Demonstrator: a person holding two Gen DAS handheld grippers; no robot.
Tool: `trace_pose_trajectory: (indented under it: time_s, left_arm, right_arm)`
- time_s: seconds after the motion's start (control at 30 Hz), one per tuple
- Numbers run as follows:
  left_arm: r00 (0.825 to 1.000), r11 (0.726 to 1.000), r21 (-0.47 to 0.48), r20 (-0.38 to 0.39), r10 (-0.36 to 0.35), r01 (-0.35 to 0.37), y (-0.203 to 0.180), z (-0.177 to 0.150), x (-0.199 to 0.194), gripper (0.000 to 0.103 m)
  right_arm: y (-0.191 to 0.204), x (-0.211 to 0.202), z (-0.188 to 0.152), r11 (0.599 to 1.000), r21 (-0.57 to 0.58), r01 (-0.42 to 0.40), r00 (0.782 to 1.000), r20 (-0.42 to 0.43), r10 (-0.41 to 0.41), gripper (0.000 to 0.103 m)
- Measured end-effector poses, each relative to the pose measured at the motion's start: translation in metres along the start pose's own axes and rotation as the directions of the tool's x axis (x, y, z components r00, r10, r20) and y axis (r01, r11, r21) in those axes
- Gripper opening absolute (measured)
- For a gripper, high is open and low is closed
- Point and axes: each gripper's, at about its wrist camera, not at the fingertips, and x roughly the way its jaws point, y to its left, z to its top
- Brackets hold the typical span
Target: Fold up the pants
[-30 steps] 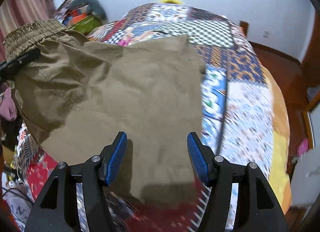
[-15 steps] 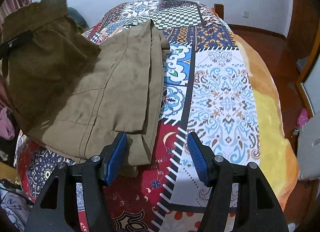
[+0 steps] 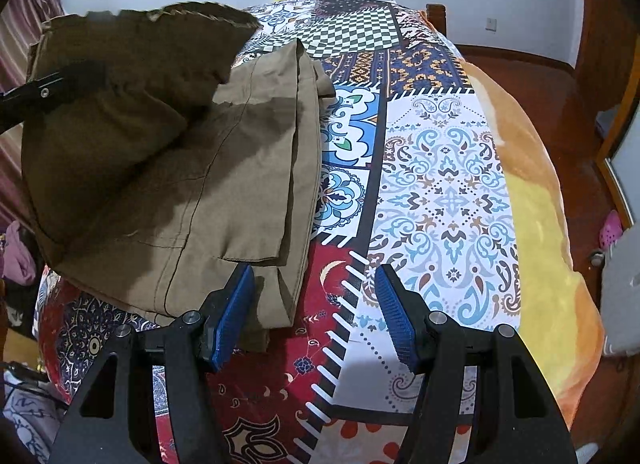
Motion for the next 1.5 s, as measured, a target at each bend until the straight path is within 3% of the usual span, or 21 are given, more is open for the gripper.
trace_pose_trajectory:
  time_s: [0.53,0.6,0.73,0.93,1.1,1.2,1.3,1.5]
  left_arm:
    - [0.992,0.998,0.038,-0.121,-0.045,0.050,-0.033,-0.011,0.037,0.034]
    - [0.990,0.997,0.047,-0.135,-0.047,0.054,-0.037,-0.013,0.040,0.038]
    - [0.983,0.995,0.049,-0.168,-0.076,0.085,-0.046,-0.018,0.041,0.055]
    - [0.984,0.995,0.062,-0.167,-0.069,0.080,-0.054,-0.018,0.032,0.056]
    - [0.985,0.990,-0.014,-0.096,-0.141,0.140,-0.048,-0.009,0.006,0.057]
    - [0.993,0.993,-0.022,-0.032,-0.118,0.117,-0.039,-0.003,-0.012,0.066]
    - [0.999,0.998,-0.033,0.001,-0.047,0.047,-0.022,-0.005,-0.021,0.068]
    - [0.996,0.997,-0.048,-0.072,0.061,-0.064,0.014,-0.029,-0.010,0.068]
  right_arm:
    - [-0.006,0.007,0.000,0.999,0.027,-0.021,1.000,-0.005,0.021,0.059]
    - [-0.005,0.006,0.000,0.999,0.029,-0.020,1.000,-0.005,0.020,0.059]
    - [-0.004,0.005,0.001,1.000,0.027,-0.012,1.000,-0.012,0.013,0.059]
    - [-0.005,-0.003,0.001,1.000,0.020,0.008,1.000,-0.003,-0.008,0.059]
    - [-0.006,-0.018,0.005,1.000,0.018,0.024,0.999,0.030,-0.024,0.059]
    - [-0.005,-0.031,0.012,0.999,0.009,0.034,0.997,0.071,-0.035,0.059]
    - [0.001,-0.040,0.022,0.997,-0.025,0.071,0.991,0.115,-0.068,0.059]
    - [0.021,-0.046,0.046,0.992,-0.105,0.075,0.982,0.178,-0.056,0.059]
